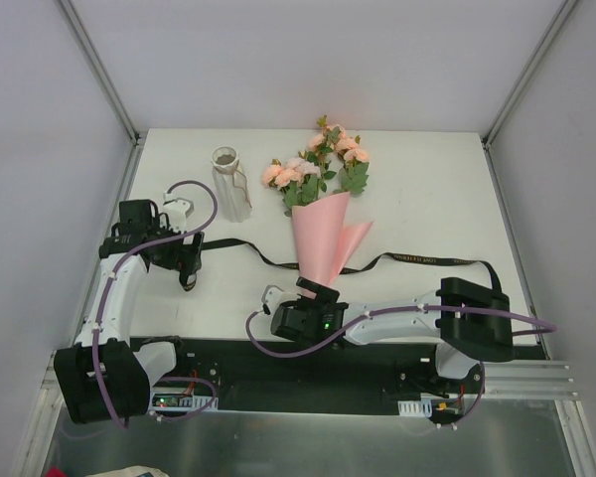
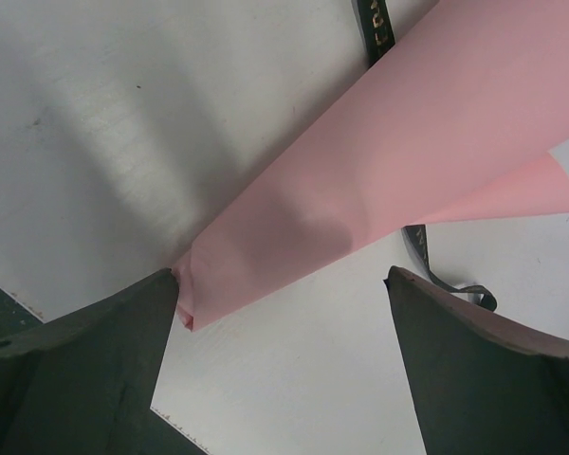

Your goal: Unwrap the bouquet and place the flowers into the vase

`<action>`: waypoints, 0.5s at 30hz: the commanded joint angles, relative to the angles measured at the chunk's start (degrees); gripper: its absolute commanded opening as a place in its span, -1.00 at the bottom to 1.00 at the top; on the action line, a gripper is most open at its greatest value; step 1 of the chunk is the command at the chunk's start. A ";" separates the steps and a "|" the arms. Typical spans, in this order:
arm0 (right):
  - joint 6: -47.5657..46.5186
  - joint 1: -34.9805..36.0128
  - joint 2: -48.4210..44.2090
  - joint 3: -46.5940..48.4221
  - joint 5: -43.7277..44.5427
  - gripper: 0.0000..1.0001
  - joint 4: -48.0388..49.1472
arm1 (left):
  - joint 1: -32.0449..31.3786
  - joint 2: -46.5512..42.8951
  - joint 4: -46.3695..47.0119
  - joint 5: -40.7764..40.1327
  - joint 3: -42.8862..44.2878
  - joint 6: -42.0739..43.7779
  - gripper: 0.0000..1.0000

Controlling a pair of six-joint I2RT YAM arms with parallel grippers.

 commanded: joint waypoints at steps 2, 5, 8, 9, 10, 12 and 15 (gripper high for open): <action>0.00 -0.41 0.46 -0.53 4.79 0.86 2.50 | 0.23 -1.64 -0.98 2.20 -1.06 0.27 0.98; 0.43 -0.59 0.46 -0.44 6.02 0.81 2.76 | 0.32 -1.55 -0.98 2.38 -1.42 0.35 0.98; 0.70 -0.50 0.11 -0.44 6.81 0.76 3.29 | 0.24 -1.55 -0.89 2.55 -1.77 0.27 0.98; 0.70 -0.41 0.20 -0.53 7.59 0.76 3.64 | 0.32 -1.55 -0.89 2.55 -1.85 0.27 0.98; 0.61 -0.50 0.29 -0.53 7.95 0.75 3.99 | 0.24 -1.64 -0.80 2.55 -2.12 0.27 0.98; 0.35 -0.50 1.08 -0.62 8.74 0.75 4.43 | 0.23 -1.81 -0.72 2.38 -2.21 0.36 0.98; -0.09 -0.50 1.87 -0.88 10.32 0.72 5.13 | 0.32 -2.17 -0.72 2.11 -2.21 0.62 0.98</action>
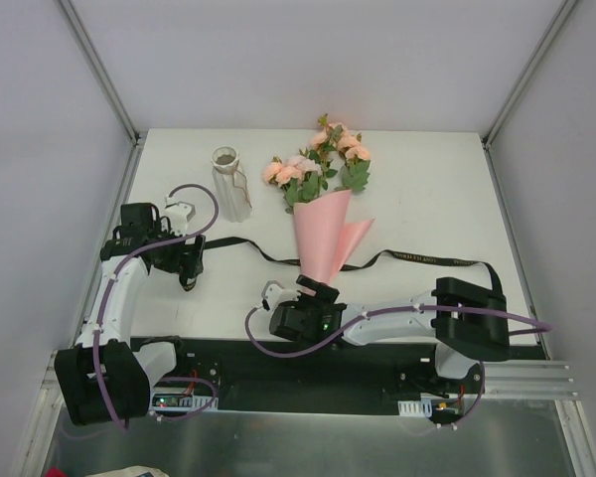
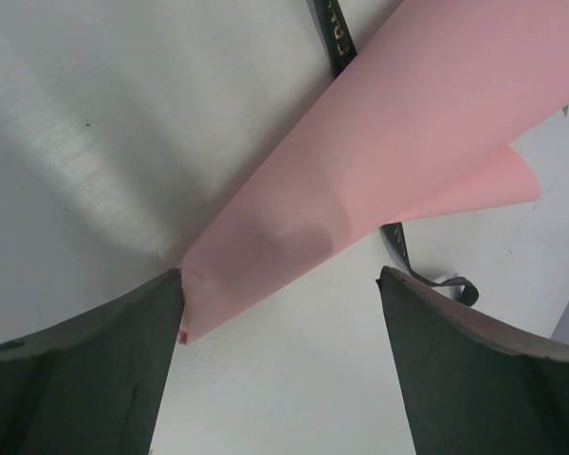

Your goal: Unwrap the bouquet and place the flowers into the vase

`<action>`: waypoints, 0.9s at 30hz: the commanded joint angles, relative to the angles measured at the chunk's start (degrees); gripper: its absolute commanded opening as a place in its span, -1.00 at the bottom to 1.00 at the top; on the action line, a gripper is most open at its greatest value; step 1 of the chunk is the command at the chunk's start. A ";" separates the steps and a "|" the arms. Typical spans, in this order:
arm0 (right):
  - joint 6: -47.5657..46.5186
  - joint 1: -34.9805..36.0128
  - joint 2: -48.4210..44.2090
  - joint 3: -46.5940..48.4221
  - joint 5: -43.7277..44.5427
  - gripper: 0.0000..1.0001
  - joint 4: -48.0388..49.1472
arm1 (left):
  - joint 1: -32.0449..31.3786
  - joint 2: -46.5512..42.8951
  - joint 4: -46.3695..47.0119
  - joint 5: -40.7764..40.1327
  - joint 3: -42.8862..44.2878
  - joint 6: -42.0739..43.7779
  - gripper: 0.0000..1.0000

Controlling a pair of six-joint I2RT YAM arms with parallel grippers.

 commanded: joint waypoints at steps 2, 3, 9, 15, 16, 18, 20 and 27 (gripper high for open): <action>-0.62 -0.13 0.58 -0.75 5.63 0.67 2.78 | 0.32 -1.95 -0.74 1.04 -0.30 0.77 0.98; -0.79 -0.04 0.06 -0.84 7.20 0.65 3.21 | 0.32 -2.04 -0.65 1.04 -0.30 0.69 0.98; -4.21 1.45 -6.71 -1.71 18.43 0.61 9.44 | 0.23 -2.65 -0.65 1.22 0.13 0.24 0.98; -3.43 3.73 -16.29 -4.70 26.79 0.56 11.13 | 0.24 -3.79 -0.65 0.60 0.31 0.33 0.98; -2.21 4.18 -17.95 -4.97 27.86 0.55 10.52 | 0.23 -3.97 -0.74 0.69 0.31 0.33 0.98; 0.51 5.40 -19.54 -5.23 30.49 0.55 6.33 | 0.32 -4.23 -0.65 0.69 0.57 0.33 0.98; 8.73 6.02 -21.30 -4.62 31.82 0.55 0.70 | 0.32 -4.06 -0.65 0.69 0.66 0.25 0.98; 24.35 10.95 -21.49 -1.63 30.62 0.68 -17.18 | 0.24 -4.06 -0.65 1.04 0.84 0.24 0.98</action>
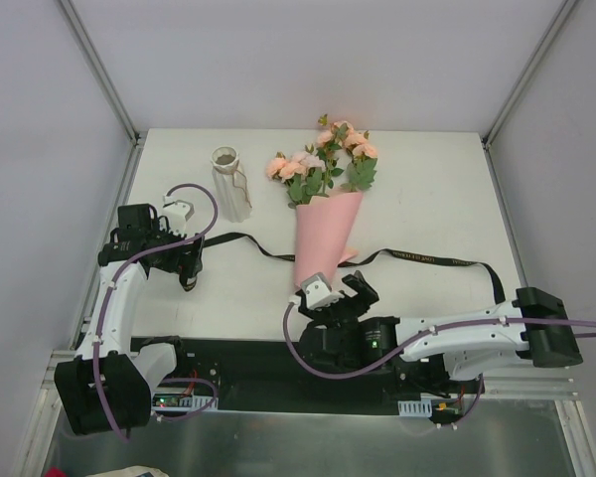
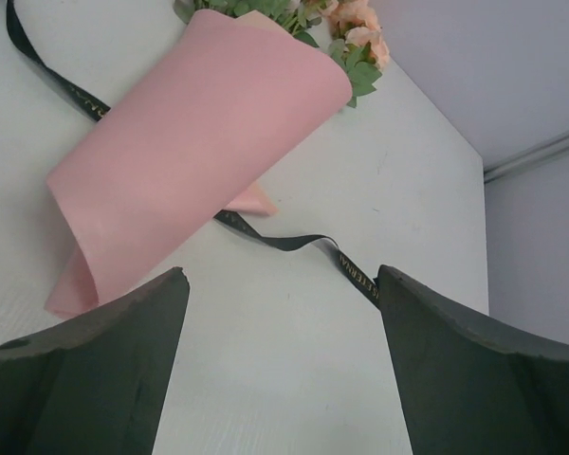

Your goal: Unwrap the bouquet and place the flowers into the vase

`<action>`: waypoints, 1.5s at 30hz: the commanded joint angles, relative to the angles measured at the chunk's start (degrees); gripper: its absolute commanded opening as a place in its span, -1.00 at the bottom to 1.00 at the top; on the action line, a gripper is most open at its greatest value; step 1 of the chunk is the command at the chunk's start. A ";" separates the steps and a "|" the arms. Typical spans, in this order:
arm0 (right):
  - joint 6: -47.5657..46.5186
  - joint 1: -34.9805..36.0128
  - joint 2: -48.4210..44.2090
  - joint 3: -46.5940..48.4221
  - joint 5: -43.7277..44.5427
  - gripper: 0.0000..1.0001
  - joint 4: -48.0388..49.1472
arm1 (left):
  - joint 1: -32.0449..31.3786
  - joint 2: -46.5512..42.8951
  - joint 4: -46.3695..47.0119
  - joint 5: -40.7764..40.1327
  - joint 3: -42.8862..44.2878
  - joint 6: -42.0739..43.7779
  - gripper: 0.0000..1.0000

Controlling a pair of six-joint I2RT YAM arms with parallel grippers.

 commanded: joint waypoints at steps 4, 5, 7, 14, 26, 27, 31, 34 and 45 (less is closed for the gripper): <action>-1.79 1.75 1.47 0.40 -10.44 0.79 3.35 | 0.32 -1.04 -0.67 1.11 0.73 0.25 0.98; -3.73 0.96 1.91 0.39 -14.99 0.81 6.86 | 0.24 -1.04 -0.67 1.28 0.64 0.33 0.98; -7.34 -0.71 4.19 1.44 -18.97 0.87 8.29 | 0.32 -1.22 -0.67 1.37 0.55 0.24 0.98; -12.98 -8.09 15.26 7.67 -26.03 0.93 9.36 | 0.24 -1.48 -0.76 1.37 0.64 0.77 0.98; -24.39 -15.21 27.14 10.06 -13.64 0.93 24.01 | 0.24 -0.34 -0.67 1.64 0.90 1.39 0.98; -25.10 -15.39 27.23 9.89 -13.11 0.93 25.51 | 0.32 -0.34 -0.76 1.55 0.90 1.47 0.98; -29.23 -15.57 25.48 9.53 -9.87 0.95 31.66 | 0.32 -0.52 -0.67 1.37 0.82 1.56 0.98; -34.32 -14.35 22.14 8.66 -5.83 0.98 38.42 | 0.24 -0.95 -0.67 1.28 0.90 1.56 0.99; -35.85 -8.19 3.51 -0.74 7.54 0.96 45.32 | 0.32 -2.01 -1.11 0.58 2.13 1.91 0.98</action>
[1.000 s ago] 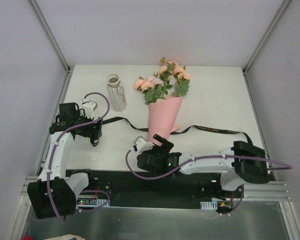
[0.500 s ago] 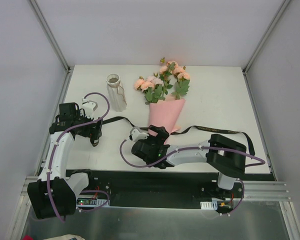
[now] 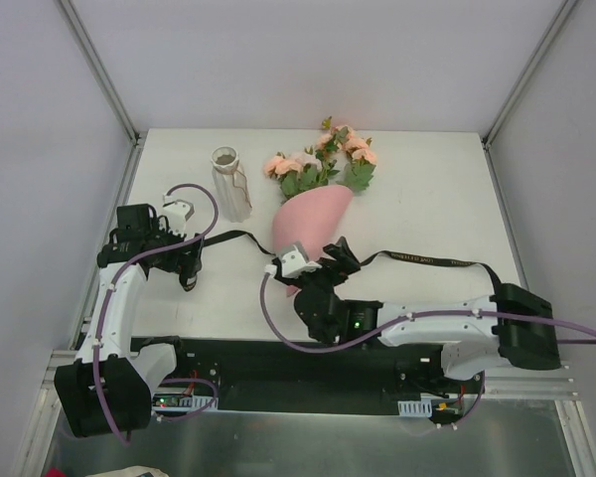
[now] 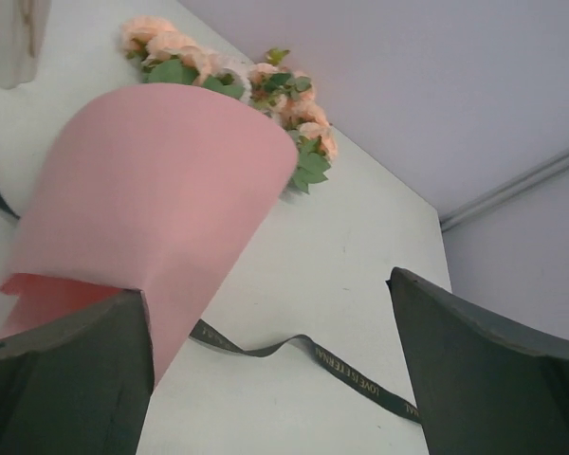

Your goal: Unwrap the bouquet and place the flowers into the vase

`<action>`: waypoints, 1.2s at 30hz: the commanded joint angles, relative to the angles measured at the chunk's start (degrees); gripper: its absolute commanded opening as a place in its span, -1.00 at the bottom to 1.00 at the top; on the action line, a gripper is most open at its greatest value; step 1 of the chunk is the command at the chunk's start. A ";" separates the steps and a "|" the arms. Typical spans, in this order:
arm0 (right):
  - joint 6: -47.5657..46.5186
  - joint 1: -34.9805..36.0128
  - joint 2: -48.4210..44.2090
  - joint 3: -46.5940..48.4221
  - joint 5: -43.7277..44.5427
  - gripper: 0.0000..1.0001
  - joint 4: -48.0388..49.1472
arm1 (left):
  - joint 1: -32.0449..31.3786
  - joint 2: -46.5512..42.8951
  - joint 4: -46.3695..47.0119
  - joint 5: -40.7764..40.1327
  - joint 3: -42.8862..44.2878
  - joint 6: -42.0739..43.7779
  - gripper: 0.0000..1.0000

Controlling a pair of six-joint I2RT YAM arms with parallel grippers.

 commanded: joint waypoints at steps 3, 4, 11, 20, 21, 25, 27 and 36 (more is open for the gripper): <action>31.41 0.29 -13.05 -0.53 12.41 0.94 -29.98 | 0.24 -1.29 -1.46 0.36 2.62 1.28 0.98; 44.74 0.12 -13.93 3.83 14.51 0.93 -54.37 | 0.32 -1.20 -1.55 0.45 2.79 1.37 0.98; 113.24 3.53 -7.17 13.12 13.74 0.92 -119.39 | 0.23 -0.67 -2.43 0.71 5.16 1.11 0.98; 107.36 5.22 5.11 26.89 22.08 0.92 -119.39 | 0.32 -1.55 -3.83 0.63 6.48 1.10 0.98; 107.01 4.95 5.57 29.43 22.61 0.92 -119.39 | 0.24 -1.73 -4.01 0.63 6.57 1.19 0.98; 107.27 2.33 3.21 32.70 25.42 0.92 -119.39 | 0.24 -2.69 -4.54 0.71 7.27 1.54 0.98; 108.15 1.18 -0.13 32.71 25.52 0.92 -119.39 | 0.24 -2.96 -4.80 0.80 7.54 1.72 0.98; 114.03 -0.15 -12.26 24.54 20.16 0.92 -119.39 | 0.23 -2.52 -6.20 3.52 9.65 1.46 0.98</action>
